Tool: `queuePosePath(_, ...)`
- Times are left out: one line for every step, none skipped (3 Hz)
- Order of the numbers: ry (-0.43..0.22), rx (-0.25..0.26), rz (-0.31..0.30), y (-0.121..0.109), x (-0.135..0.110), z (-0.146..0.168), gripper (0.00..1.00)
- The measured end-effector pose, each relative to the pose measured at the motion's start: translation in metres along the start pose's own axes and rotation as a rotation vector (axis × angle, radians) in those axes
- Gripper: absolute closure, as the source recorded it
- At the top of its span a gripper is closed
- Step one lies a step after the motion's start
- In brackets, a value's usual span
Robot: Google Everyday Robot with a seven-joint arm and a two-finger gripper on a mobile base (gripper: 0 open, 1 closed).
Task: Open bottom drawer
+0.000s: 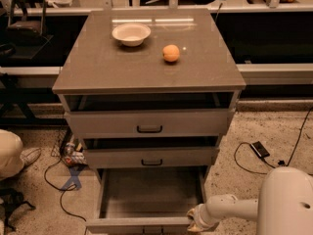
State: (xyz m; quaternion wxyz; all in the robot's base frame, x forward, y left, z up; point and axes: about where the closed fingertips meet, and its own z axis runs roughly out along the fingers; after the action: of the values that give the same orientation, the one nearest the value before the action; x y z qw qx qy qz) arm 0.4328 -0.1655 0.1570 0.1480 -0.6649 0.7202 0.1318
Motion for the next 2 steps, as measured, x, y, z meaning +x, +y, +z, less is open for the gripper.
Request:
queuePosePath(0.006, -0.009, 0.032, 0.0119, 0.0103, 0.0019, 1.0)
queuePosePath(0.006, -0.009, 0.032, 0.0119, 0.0099, 0.0011, 0.82)
